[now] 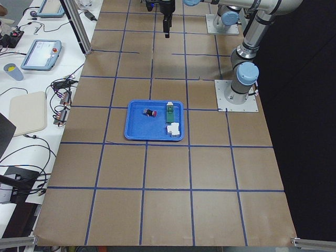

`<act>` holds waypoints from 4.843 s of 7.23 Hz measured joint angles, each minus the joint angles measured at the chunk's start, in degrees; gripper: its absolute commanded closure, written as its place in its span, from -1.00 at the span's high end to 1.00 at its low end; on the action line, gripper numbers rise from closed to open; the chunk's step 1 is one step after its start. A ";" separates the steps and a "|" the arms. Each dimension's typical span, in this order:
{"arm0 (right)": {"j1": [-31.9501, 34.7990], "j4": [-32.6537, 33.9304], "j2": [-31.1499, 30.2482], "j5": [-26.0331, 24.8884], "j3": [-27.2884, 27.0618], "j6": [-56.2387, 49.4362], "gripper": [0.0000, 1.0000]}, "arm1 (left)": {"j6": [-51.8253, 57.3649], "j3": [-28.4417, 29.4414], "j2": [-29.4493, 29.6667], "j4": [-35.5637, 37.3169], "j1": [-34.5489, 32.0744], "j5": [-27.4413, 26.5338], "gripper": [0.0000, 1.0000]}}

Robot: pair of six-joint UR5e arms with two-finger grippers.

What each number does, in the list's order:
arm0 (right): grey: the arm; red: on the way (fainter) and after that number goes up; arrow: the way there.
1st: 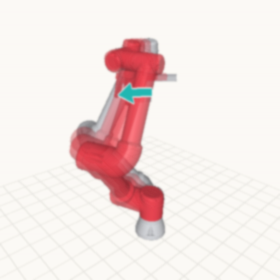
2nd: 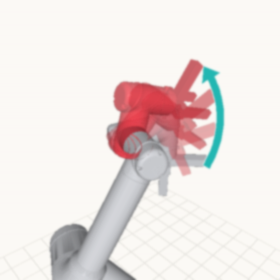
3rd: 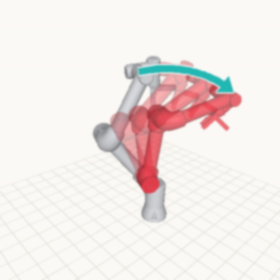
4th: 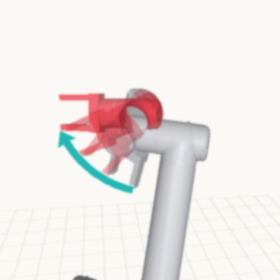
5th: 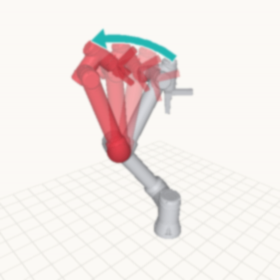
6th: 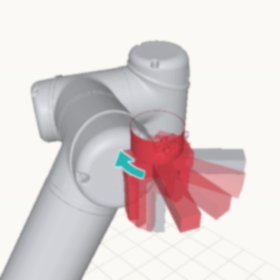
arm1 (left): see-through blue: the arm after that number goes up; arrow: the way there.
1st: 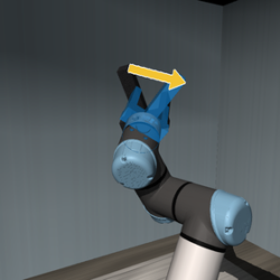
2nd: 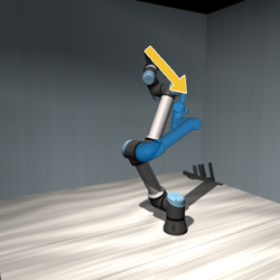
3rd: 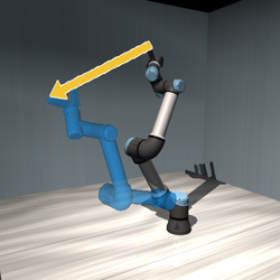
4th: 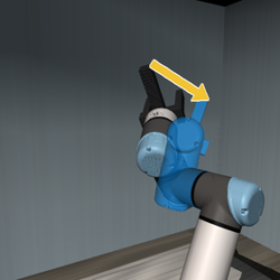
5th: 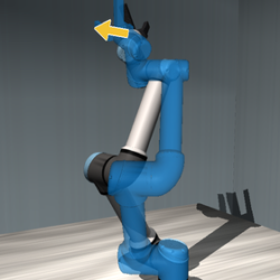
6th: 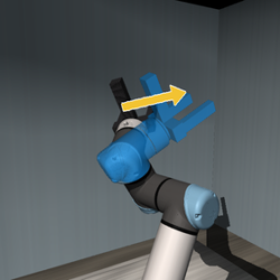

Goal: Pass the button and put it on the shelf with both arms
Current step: 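Lower the left gripper toward the red-capped button in the blue tray, then close the left gripper on the red-capped button, then lift the button with the left gripper and carry it to mid-table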

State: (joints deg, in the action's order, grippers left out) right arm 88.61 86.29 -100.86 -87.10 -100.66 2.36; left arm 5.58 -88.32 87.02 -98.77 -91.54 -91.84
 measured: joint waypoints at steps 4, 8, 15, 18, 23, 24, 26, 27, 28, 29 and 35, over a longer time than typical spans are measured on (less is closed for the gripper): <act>-0.23 0.32 -0.18 -0.02 -0.06 -0.35 1.00 | 3.50 -0.46 0.21 0.84 3.34 -0.49 1.00; -0.17 0.42 -0.23 0.01 -0.03 -0.24 1.00 | 21.58 -2.92 5.83 8.63 16.11 -0.18 1.00; -0.28 0.53 -0.22 0.10 0.02 -0.34 1.00 | 41.01 -13.97 19.28 33.19 31.43 -0.12 1.00; -0.28 0.31 -0.21 -0.01 -0.05 -0.34 1.00 | 41.15 -18.33 23.50 39.53 32.26 -0.09 1.00; -0.05 0.32 -0.05 0.73 -0.13 0.46 1.00 | 41.23 -21.93 25.17 44.66 32.30 0.07 -0.54; -0.02 0.46 0.09 0.87 -0.10 1.03 1.00 | 41.37 -21.96 25.20 44.70 32.30 0.08 -0.86; -0.02 0.56 0.63 0.59 -0.04 5.05 1.00 | 43.91 -21.69 25.16 44.80 32.30 0.03 -1.00; -0.02 0.60 1.18 0.44 0.14 7.81 1.00 | 47.57 -21.12 25.00 44.85 32.26 0.02 -1.00; -0.02 0.96 1.66 0.42 0.50 9.87 1.00 | 53.10 -20.19 24.51 44.64 31.96 0.08 -1.00; -0.02 2.14 1.93 0.40 0.78 10.85 1.00 | 58.92 -19.09 23.71 43.83 31.09 0.50 -1.00; -0.05 5.65 4.72 0.49 5.40 36.90 1.00 | 72.10 -5.29 18.05 21.03 10.55 8.54 -1.00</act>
State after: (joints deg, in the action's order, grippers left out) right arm 88.56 91.94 -96.14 -86.61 -95.27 39.25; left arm 77.68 -93.61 105.07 -77.74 -80.99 -83.31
